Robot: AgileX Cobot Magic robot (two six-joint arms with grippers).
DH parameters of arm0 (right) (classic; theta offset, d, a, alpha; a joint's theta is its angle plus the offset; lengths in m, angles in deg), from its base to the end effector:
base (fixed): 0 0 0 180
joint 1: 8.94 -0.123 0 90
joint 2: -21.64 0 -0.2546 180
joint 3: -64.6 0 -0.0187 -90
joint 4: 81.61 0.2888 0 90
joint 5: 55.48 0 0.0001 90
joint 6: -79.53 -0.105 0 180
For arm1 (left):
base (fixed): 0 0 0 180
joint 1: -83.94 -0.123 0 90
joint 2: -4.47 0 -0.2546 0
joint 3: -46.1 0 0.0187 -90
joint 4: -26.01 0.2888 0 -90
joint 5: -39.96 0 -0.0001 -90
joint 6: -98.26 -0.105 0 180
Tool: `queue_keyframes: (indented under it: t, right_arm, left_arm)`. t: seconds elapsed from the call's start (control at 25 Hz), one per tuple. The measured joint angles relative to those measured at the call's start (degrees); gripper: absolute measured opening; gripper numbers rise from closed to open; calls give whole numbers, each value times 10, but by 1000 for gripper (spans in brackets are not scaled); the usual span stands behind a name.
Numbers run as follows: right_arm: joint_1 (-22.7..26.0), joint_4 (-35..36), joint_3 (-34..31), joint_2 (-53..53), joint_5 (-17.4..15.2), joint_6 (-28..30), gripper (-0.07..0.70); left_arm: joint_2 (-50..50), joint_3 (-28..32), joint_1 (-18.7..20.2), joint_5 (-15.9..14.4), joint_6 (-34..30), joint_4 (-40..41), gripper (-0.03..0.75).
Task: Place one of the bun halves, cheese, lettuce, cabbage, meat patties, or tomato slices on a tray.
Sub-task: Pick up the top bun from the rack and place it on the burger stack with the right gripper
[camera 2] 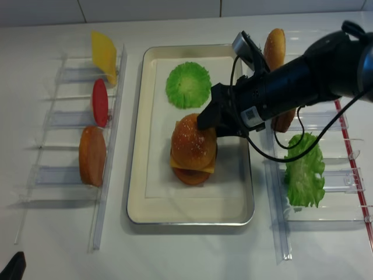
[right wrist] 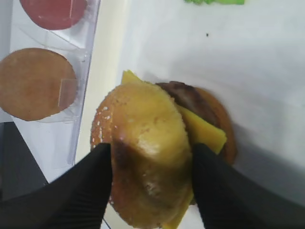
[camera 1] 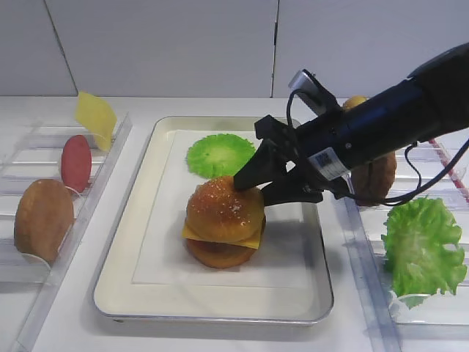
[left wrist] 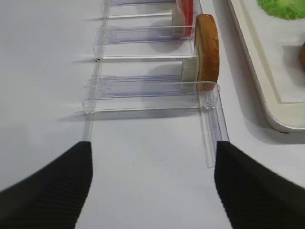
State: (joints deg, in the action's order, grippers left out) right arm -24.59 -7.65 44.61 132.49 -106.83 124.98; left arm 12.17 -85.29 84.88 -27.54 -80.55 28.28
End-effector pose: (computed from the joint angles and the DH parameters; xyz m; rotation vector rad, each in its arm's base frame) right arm 0.3216 0.1720 0.1262 -0.2204 2.6048 1.3296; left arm 0.0648 0.0028 0.2744 -0.0094 2.1603 0.0268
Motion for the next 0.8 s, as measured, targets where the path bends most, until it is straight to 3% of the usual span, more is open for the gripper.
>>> queue_keyframes:
  t: [0.36, 0.52, 0.72, 0.8]
  right_arm:
    - [0, -134, 61, 0, -29, -99, 406]
    - [0, -185, 104, 0, -75, -140, 406]
    - [0, -228, 187, 0, -161, -183, 406]
    - [0, -251, 224, 0, -172, -205, 406]
  left_arm:
    - [0, 0, 0, 0, 0, 0, 533]
    - [0, 0, 0, 0, 0, 0, 533]
    - [0, 0, 0, 0, 0, 0, 533]
    - [0, 0, 0, 0, 0, 0, 533]
